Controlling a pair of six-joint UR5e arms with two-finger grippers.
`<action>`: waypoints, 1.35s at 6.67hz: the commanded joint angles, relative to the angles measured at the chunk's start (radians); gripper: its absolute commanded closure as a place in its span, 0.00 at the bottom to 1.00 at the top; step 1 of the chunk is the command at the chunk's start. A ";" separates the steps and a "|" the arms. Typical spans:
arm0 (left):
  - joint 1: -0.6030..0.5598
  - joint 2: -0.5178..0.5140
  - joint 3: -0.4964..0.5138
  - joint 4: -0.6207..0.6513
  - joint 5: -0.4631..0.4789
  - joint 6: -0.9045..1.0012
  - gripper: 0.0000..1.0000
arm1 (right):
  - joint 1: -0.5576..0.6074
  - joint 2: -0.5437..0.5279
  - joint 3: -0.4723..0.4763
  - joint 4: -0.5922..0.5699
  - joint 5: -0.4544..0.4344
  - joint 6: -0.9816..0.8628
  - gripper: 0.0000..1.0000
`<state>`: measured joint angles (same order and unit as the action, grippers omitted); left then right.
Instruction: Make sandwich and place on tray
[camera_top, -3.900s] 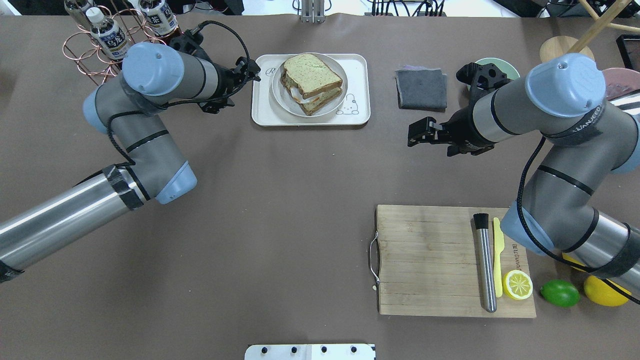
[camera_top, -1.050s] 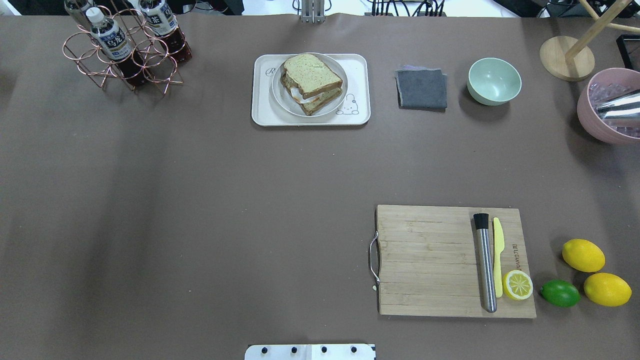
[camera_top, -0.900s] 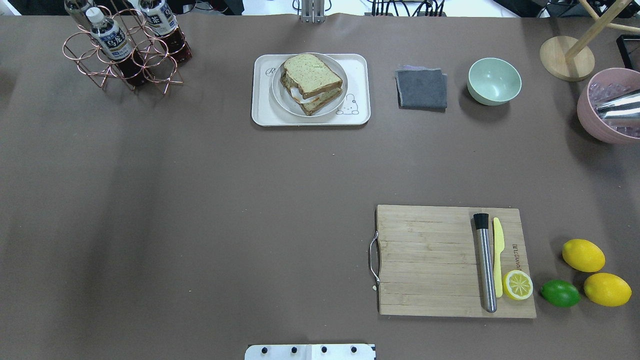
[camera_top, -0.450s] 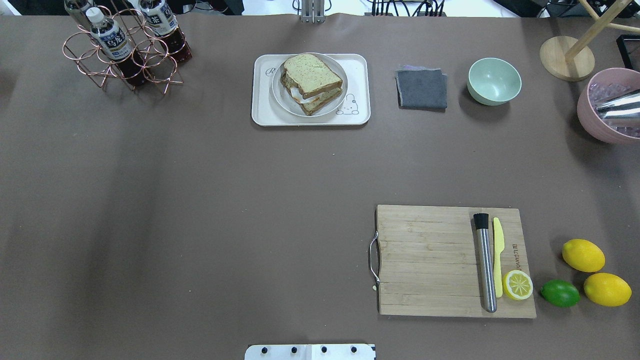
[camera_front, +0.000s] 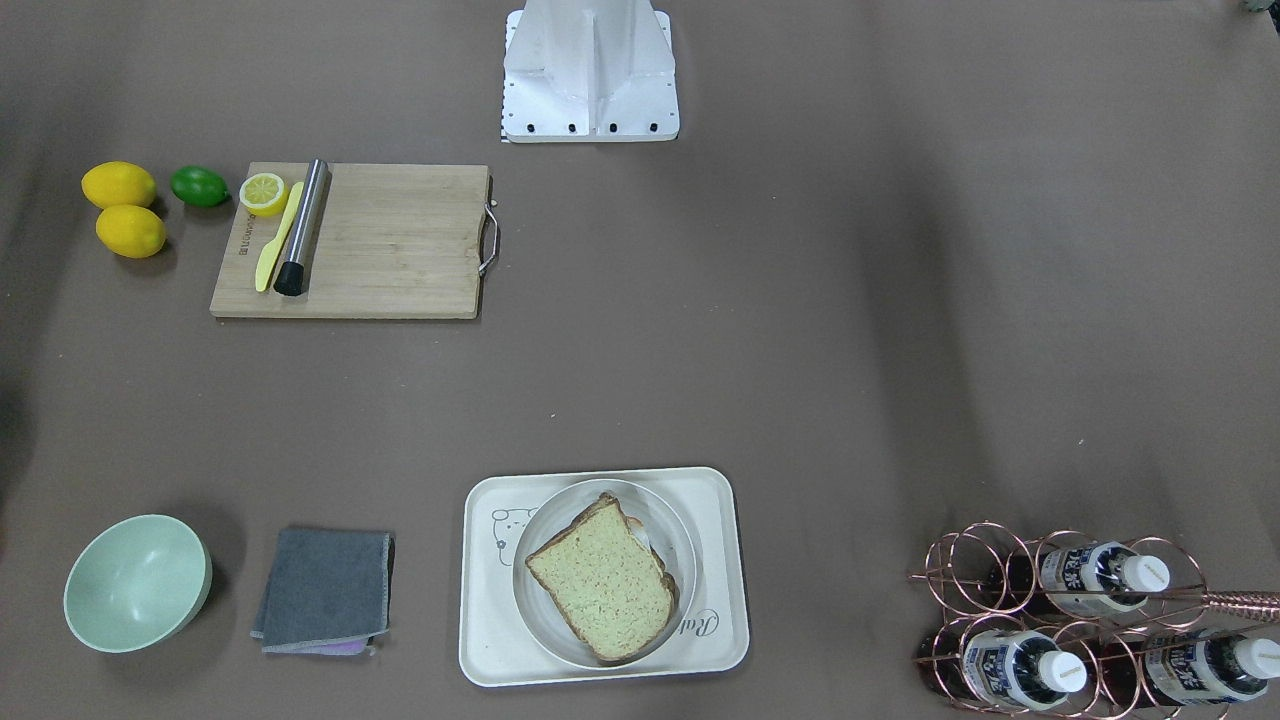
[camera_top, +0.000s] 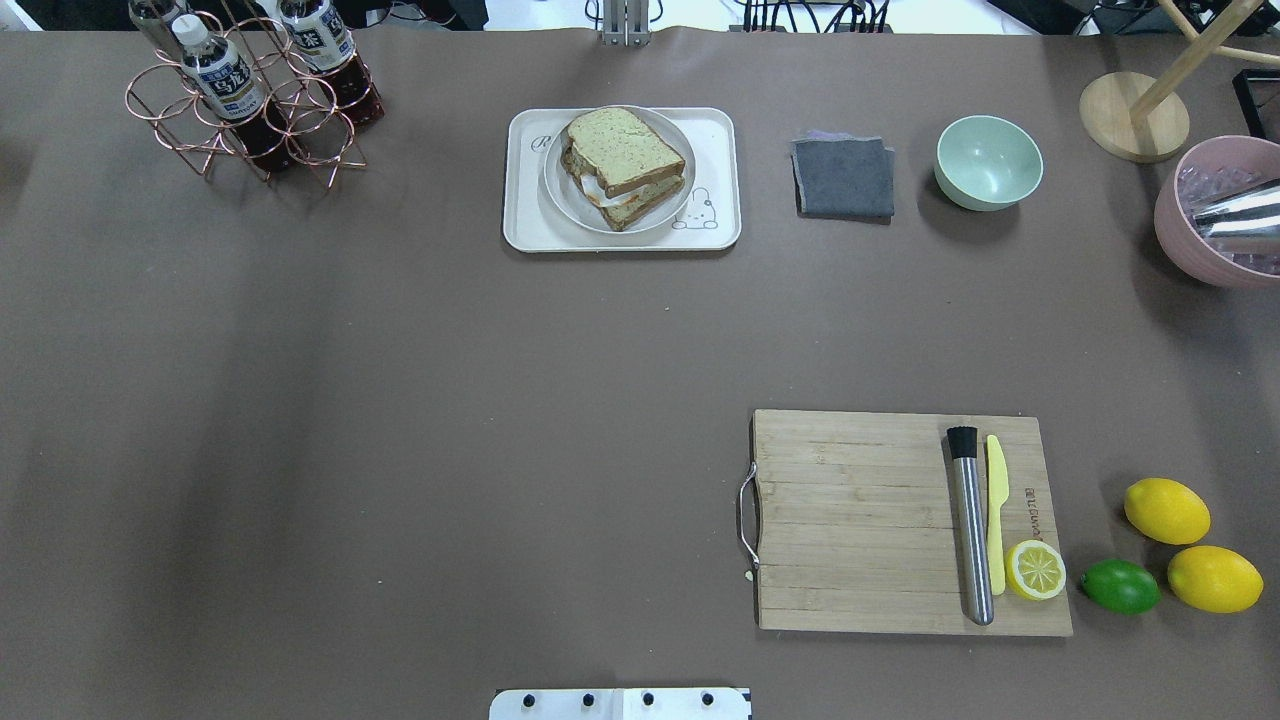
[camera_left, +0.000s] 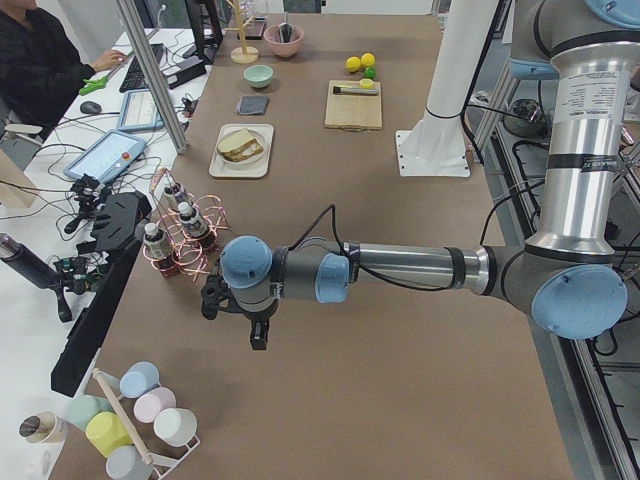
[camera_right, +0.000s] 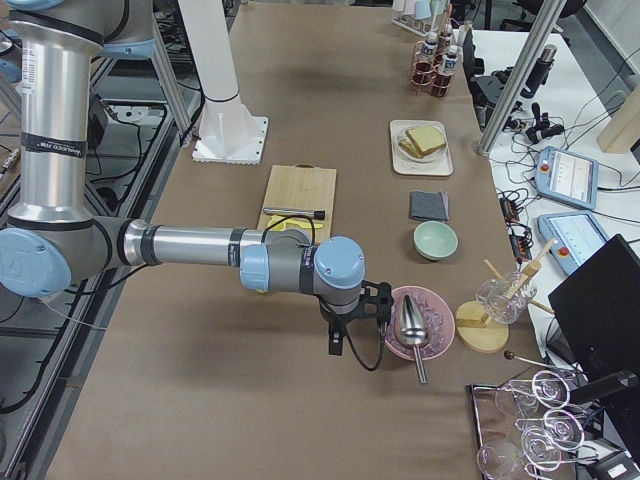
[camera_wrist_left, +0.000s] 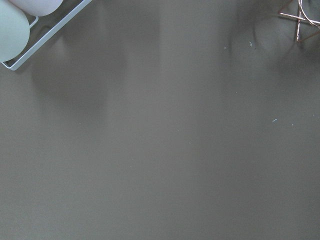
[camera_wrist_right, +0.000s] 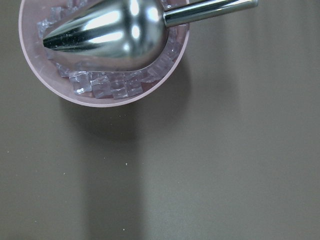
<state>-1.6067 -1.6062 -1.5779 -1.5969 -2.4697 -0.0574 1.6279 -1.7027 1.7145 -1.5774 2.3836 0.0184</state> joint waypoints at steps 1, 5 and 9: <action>-0.001 0.000 0.001 0.000 0.000 0.001 0.02 | 0.006 0.000 0.004 0.002 0.000 0.000 0.00; -0.001 0.002 -0.002 0.000 -0.002 -0.004 0.02 | 0.009 0.000 0.005 0.005 0.000 0.000 0.00; -0.001 0.003 -0.008 0.000 -0.002 -0.006 0.02 | 0.012 0.000 0.007 0.005 0.002 0.000 0.00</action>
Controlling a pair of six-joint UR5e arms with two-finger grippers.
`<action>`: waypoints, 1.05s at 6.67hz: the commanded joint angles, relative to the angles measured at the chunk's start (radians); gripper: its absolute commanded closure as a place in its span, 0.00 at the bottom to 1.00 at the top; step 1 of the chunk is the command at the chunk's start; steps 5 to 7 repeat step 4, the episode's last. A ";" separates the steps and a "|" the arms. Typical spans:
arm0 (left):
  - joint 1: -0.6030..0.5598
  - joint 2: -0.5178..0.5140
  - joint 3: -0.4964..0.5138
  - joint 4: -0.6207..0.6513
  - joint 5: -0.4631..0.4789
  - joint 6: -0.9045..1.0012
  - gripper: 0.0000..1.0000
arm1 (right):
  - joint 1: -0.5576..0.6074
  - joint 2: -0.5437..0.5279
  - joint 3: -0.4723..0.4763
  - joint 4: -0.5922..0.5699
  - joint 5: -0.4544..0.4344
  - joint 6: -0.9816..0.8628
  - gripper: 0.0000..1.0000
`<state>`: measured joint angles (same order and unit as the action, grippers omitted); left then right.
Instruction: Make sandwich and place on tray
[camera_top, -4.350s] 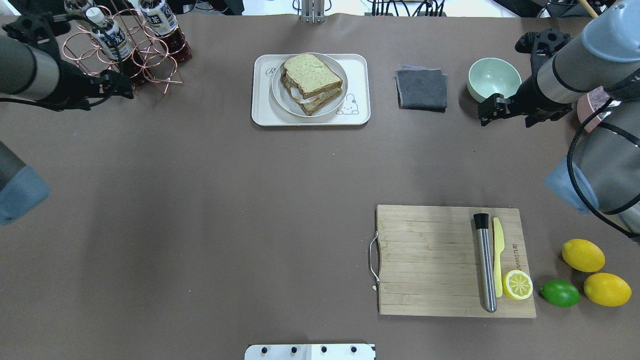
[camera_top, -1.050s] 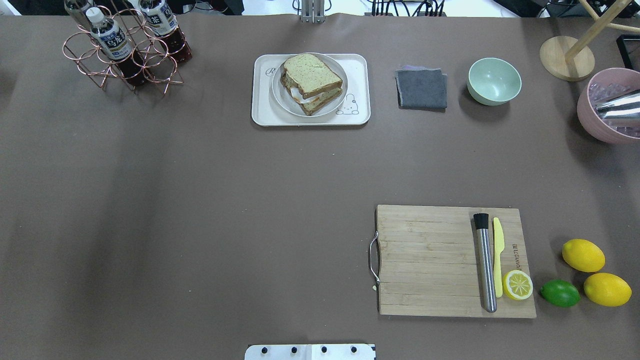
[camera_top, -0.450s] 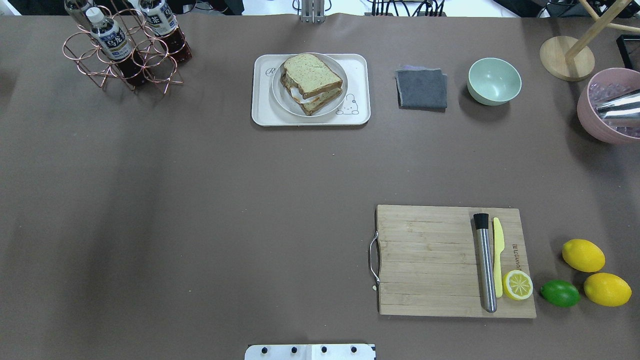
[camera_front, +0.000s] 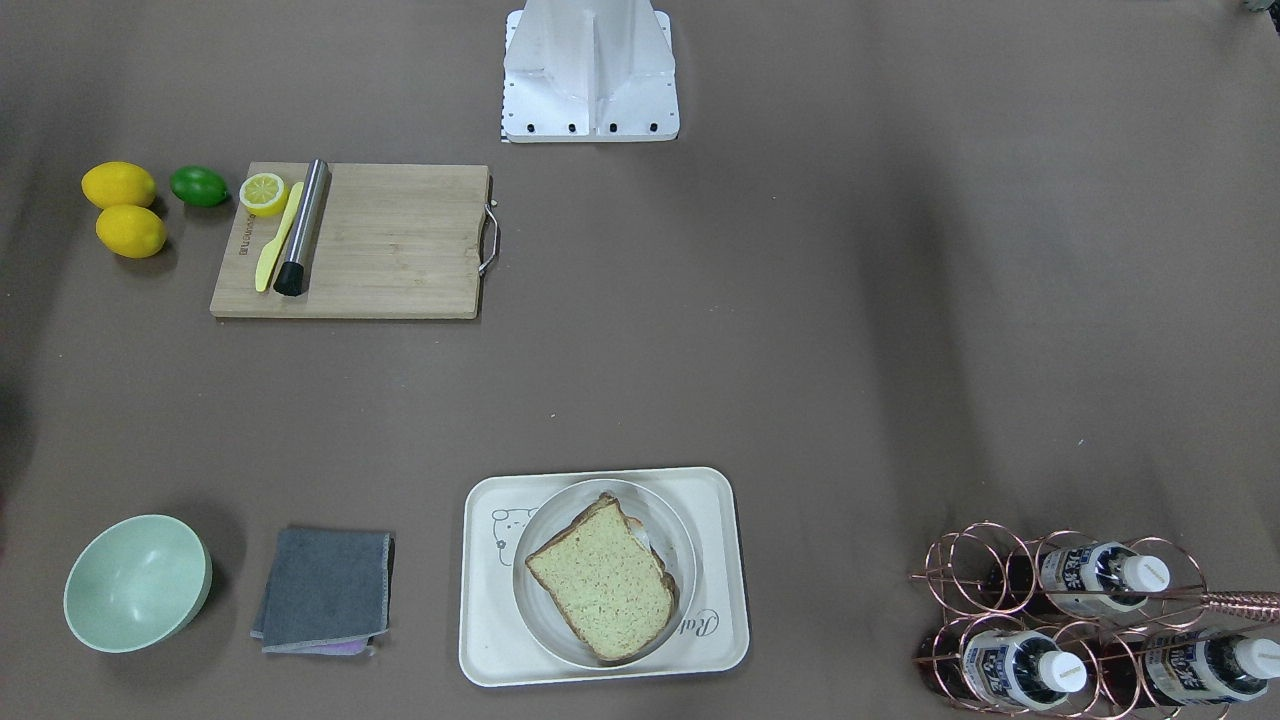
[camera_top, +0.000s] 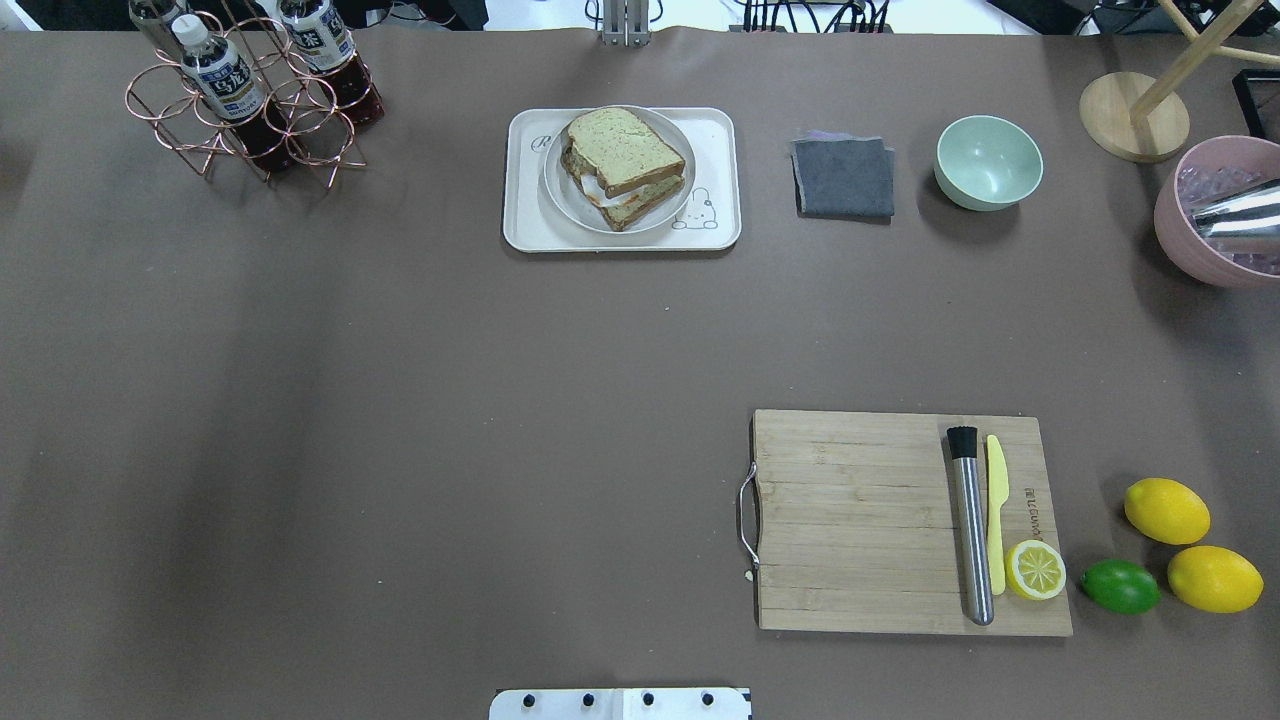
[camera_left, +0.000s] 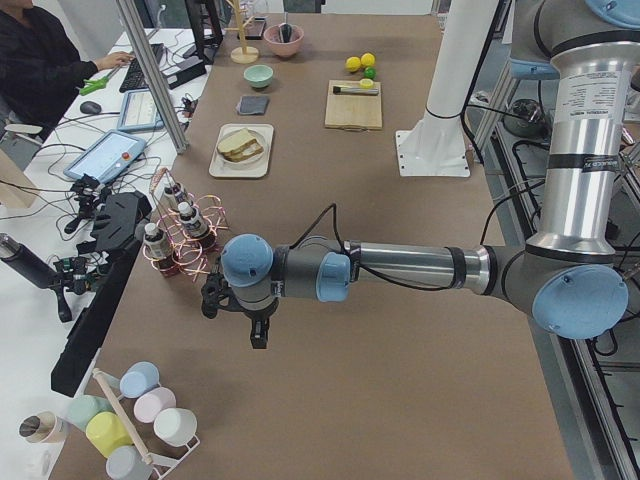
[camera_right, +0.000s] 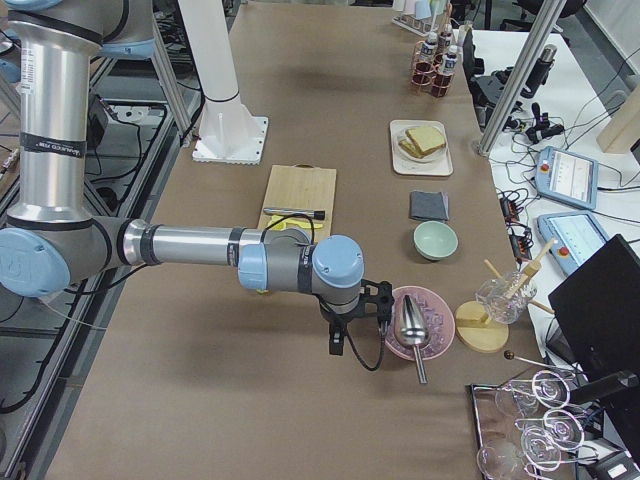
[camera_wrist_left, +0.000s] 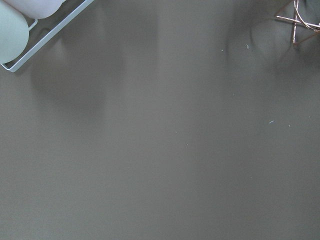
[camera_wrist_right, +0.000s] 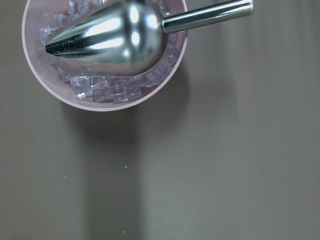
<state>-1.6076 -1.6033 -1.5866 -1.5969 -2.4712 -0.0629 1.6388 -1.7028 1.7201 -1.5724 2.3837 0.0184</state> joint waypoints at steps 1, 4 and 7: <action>0.000 -0.001 -0.001 0.000 0.000 0.000 0.02 | 0.001 0.002 -0.001 0.000 0.002 0.000 0.00; 0.000 -0.001 -0.001 0.000 0.000 0.001 0.02 | 0.003 -0.003 -0.001 0.000 0.023 -0.002 0.00; 0.000 -0.001 -0.001 0.000 0.000 0.001 0.02 | 0.003 -0.003 -0.001 0.000 0.023 -0.002 0.00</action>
